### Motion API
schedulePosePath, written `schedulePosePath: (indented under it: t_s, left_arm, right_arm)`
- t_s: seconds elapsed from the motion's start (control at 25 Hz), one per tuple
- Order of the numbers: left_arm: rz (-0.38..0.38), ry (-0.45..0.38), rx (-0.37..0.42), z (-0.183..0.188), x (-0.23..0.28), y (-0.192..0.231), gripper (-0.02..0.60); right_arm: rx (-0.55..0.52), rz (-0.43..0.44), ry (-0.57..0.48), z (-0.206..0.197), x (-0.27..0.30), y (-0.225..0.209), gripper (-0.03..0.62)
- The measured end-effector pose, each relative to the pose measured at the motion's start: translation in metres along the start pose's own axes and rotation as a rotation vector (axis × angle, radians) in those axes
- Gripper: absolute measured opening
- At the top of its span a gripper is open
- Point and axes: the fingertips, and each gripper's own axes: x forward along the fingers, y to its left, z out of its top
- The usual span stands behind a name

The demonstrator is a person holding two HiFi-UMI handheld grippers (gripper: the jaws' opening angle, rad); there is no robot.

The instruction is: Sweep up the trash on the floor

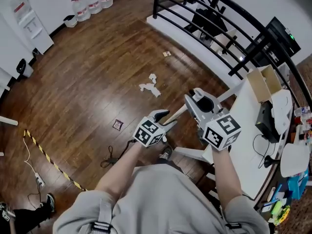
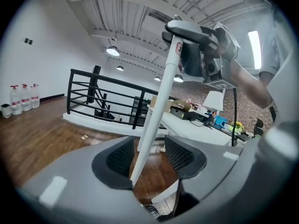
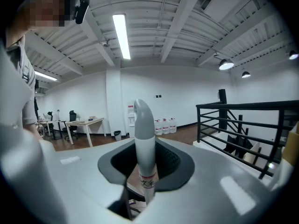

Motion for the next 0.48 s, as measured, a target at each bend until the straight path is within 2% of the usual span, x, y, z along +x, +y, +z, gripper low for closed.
schedulePosePath:
  t_s: [0.2, 0.4, 0.44, 0.48]
  left_arm:
    - [0.093, -0.003, -0.006, -0.014, -0.046, 0.033, 0.199]
    - [0.235, -0.047, -0.044, -0.024, -0.103, 0.075, 0.193]
    - [0.264, -0.052, -0.044, -0.028, -0.116, 0.084, 0.133]
    - [0.287, -0.054, -0.041, -0.033, -0.13, 0.091, 0.125]
  right_arm:
    - [-0.01, 0.132, -0.02, 0.011, 0.043, 0.067, 0.078]
    - [-0.023, 0.25, -0.023, 0.014, 0.084, 0.131, 0.079]
    - [-0.025, 0.271, -0.02, 0.013, 0.092, 0.144, 0.078]
    - [-0.025, 0.29, -0.014, 0.013, 0.101, 0.156, 0.078]
